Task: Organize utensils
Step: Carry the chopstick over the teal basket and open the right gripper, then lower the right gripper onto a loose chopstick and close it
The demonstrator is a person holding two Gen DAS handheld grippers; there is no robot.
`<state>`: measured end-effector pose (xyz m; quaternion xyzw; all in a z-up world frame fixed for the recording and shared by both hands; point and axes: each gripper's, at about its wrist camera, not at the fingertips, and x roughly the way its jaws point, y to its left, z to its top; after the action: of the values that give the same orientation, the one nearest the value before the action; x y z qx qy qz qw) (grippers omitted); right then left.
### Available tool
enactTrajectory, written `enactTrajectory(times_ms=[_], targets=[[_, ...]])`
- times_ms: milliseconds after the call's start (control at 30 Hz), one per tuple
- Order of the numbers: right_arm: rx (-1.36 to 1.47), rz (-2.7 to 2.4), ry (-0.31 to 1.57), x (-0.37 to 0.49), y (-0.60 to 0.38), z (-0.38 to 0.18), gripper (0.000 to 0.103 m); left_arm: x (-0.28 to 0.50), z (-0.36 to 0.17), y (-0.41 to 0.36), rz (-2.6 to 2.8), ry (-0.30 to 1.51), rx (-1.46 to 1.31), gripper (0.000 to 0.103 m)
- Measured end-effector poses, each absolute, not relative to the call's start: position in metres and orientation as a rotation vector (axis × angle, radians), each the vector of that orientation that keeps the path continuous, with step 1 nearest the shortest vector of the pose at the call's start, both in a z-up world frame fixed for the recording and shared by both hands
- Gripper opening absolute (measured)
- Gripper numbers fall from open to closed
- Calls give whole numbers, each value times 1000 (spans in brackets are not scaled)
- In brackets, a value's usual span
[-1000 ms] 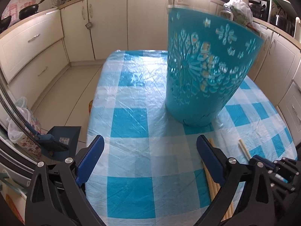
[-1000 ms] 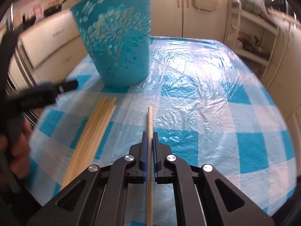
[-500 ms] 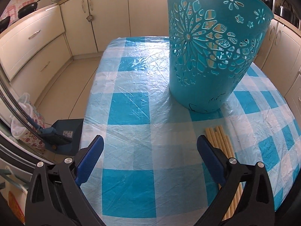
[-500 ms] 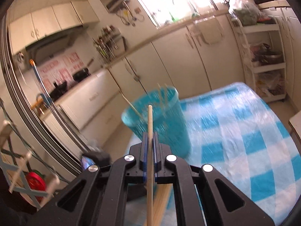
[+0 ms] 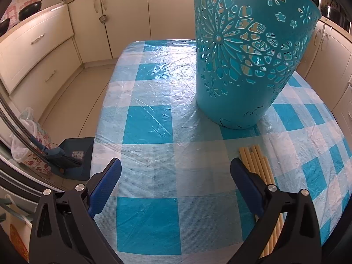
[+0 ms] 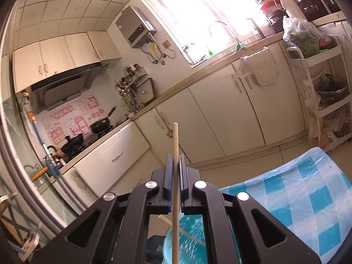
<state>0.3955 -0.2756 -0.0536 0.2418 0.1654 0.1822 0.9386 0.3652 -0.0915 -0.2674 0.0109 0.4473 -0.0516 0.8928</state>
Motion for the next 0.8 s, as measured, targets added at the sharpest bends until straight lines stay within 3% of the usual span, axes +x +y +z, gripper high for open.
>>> enactTrajectory(times_ms=[567, 800], targets=[[371, 337, 486, 401, -257, -97, 7, 368, -269, -87, -115, 931, 1, 95], [331, 309, 406, 331, -279, -78, 13, 367, -269, -79, -104, 922, -34, 95]])
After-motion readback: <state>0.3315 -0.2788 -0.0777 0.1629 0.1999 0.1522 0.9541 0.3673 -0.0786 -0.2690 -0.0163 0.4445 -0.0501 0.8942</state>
